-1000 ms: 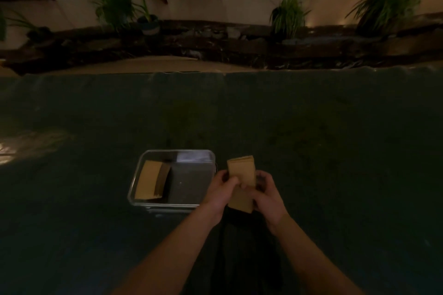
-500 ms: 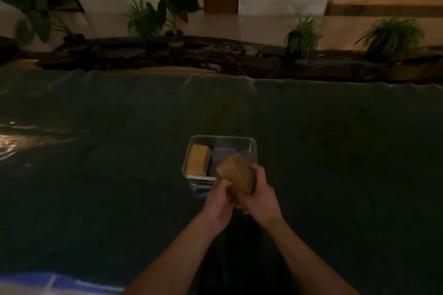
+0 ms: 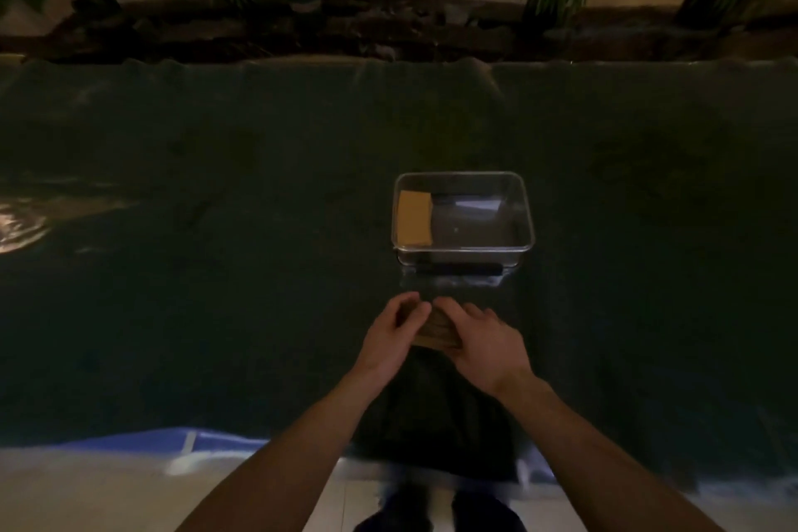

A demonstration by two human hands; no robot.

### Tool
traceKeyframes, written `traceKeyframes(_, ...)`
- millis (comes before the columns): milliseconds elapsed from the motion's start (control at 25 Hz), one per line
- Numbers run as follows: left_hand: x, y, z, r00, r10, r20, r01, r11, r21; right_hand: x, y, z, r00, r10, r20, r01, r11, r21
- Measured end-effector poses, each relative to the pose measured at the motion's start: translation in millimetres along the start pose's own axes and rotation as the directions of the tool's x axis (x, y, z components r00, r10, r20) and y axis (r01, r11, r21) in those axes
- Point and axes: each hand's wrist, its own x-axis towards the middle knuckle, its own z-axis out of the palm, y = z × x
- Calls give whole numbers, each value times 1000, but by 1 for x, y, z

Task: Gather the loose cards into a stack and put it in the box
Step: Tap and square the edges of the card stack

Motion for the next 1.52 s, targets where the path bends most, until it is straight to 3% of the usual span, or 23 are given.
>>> traceKeyframes(240,17,-61,23,980,-17,-197,29,998,56,7,23,48,999,34,34,-32,998,-51)
traceKeyframes(360,17,-80,33,978,93,-188,-52,976,212,2,31,73,997,75,31,-72,994,-80)
traceKeyframes(480,16,-88,40,963,172,-207,-116,959,259,-2,32,88,995,102,2,-101,985,-141)
traceKeyframes(600,15,-90,34,972,141,-190,-121,986,111,1,34,90,996,85,2,-83,982,-167)
traceKeyframes(760,20,-97,-7,919,-42,-391,-97,939,-329,2,37,87,998,57,4,-56,989,-136)
traceKeyframes(840,18,-103,-15,898,-72,-434,-127,902,-413,1,35,88,998,59,-10,-60,990,-125)
traceKeyframes(1040,3,-108,35,994,-41,-100,-4,908,-420,3,33,90,998,70,-9,-70,984,-162)
traceKeyframes(1120,10,-104,29,989,-84,-121,11,862,-506,4,34,91,998,66,-19,-68,984,-164)
traceKeyframes(1200,12,-99,26,974,-93,-207,-17,879,-476,4,34,91,998,67,-19,-69,985,-158)
traceKeyframes(1320,9,-96,30,993,-62,-102,10,895,-445,4,33,91,997,70,-26,-73,984,-162)
traceKeyframes(1440,14,-91,26,982,-57,-181,-27,903,-430,6,34,91,997,76,-26,-79,984,-160)
traceKeyframes(1520,14,-90,29,990,-56,-131,-8,897,-443,6,34,91,996,82,-34,-86,984,-159)
